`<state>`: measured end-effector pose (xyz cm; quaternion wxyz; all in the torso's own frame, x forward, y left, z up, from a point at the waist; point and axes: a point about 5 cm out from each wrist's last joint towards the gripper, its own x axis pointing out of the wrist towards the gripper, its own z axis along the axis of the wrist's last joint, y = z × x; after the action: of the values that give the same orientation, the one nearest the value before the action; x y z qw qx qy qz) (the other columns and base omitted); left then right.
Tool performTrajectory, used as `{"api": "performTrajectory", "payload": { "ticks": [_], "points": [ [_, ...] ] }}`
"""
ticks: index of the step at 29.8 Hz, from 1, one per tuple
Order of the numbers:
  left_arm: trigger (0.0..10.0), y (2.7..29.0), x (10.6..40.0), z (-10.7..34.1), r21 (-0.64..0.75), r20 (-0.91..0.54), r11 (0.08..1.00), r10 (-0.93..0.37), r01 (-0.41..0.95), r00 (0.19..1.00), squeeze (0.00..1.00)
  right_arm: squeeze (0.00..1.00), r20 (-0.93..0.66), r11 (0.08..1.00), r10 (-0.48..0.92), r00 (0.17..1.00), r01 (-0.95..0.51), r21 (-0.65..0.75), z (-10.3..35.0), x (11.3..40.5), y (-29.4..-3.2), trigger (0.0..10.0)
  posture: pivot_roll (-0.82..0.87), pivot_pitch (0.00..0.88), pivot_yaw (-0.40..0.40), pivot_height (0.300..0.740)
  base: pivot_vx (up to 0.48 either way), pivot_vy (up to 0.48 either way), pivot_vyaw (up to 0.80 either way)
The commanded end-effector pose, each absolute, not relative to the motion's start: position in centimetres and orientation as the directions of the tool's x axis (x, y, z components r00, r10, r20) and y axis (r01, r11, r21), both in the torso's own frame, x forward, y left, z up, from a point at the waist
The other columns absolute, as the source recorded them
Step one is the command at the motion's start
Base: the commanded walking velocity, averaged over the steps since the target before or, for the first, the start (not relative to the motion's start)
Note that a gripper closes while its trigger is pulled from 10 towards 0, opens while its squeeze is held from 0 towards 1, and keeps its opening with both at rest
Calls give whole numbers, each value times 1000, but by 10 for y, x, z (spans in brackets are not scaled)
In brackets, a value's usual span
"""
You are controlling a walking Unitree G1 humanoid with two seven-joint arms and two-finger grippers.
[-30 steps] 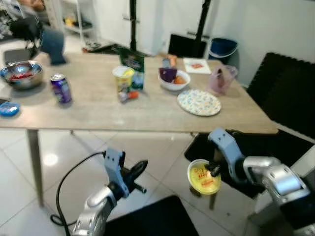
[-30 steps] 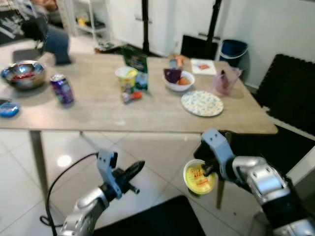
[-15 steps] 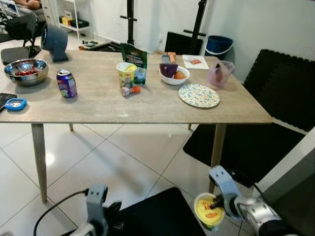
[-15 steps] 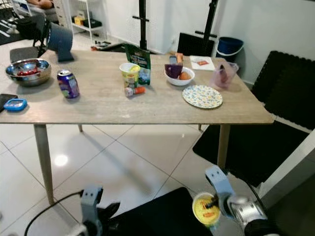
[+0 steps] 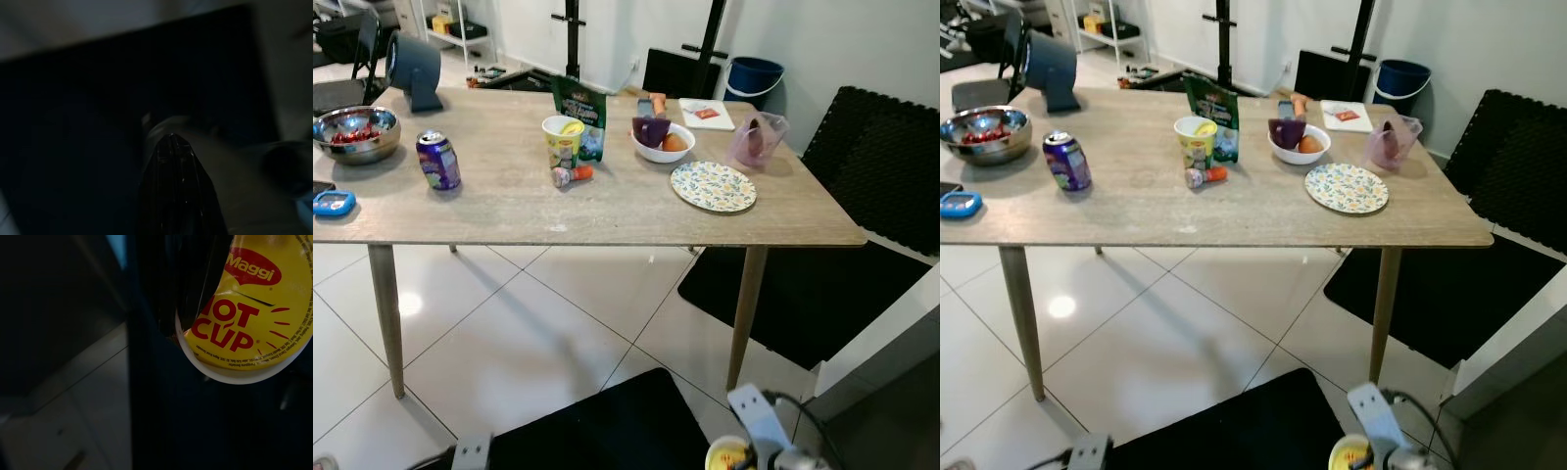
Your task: Restocking fridge
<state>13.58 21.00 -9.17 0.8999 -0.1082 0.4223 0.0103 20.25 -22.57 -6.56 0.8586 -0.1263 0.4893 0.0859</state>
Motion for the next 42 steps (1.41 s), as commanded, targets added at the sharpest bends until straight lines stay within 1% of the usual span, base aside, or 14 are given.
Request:
{"api": "performTrajectory", "payload": {
  "ticks": [1, 4, 6, 8, 12, 15, 19, 26, 36, 42],
  "points": [
    [10000, 220, 123, -96, -140, -805, 974, -8, -177, 594, 0, 0, -881, 975, 8, 473, -200, -98, -72, 190, -229, 10000, 52, 39, -66, 740, 0, 0, 0],
    [10000, 222, 118, -98, -127, -817, 973, 8, -193, 577, 0, 0, -892, 982, 2, 452, -170, -83, -76, 183, -230, 10000, 52, 34, -67, 740, 0, 0, 0],
    [10000, 221, 113, -100, -116, -831, 971, 20, -208, 556, 0, 0, -910, 989, -18, 414, -128, -77, -82, 169, -232, 10000, 56, 26, -73, 740, 0, 0, -394],
    [10000, 218, 113, -101, -116, -832, 971, 21, -210, 555, 0, 0, -919, 994, -32, 393, -88, -72, -86, 160, -235, 10000, 57, 24, -79, 740, 0, 0, -784],
    [10000, 218, 113, -101, -115, -831, 971, 22, -210, 555, 0, 0, -920, 995, -35, 389, -76, -70, -87, 158, -236, 10000, 57, 24, -79, 740, 0, 0, -781],
    [10000, 213, 117, -101, -117, -831, 971, 19, -207, 556, 0, 0, -924, 997, -46, 380, -45, -68, -88, 152, -242, 10000, 48, 13, -84, 740, 0, 0, -783],
    [10000, 208, 122, -101, -123, -829, 974, 5, -193, 559, 0, 0, -923, 998, -52, 380, -19, -64, -87, 151, -244, 10000, 39, 8, -78, 740, 0, 0, -781],
    [10000, 204, 126, -101, -125, -828, 977, -8, -171, 560, 0, 0, -922, 999, -51, 384, 8, -52, -87, 151, -244, 10000, 20, 6, -64, 740, 0, 0, -783],
    [10000, 201, 132, -100, -120, -832, 983, -24, -138, 555, 0, 0, -935, 997, -58, 351, 64, -38, -92, 137, -244, 10000, 14, 0, -55, 740, 0, 0, -783],
    [10000, 195, 134, -100, -124, -835, 987, -49, -101, 547, 0, 0, -935, 996, -65, 349, 83, -38, -93, 137, -245, 10000, 5, 0, -44, 740, 0, 0, -784]
  ]
}}
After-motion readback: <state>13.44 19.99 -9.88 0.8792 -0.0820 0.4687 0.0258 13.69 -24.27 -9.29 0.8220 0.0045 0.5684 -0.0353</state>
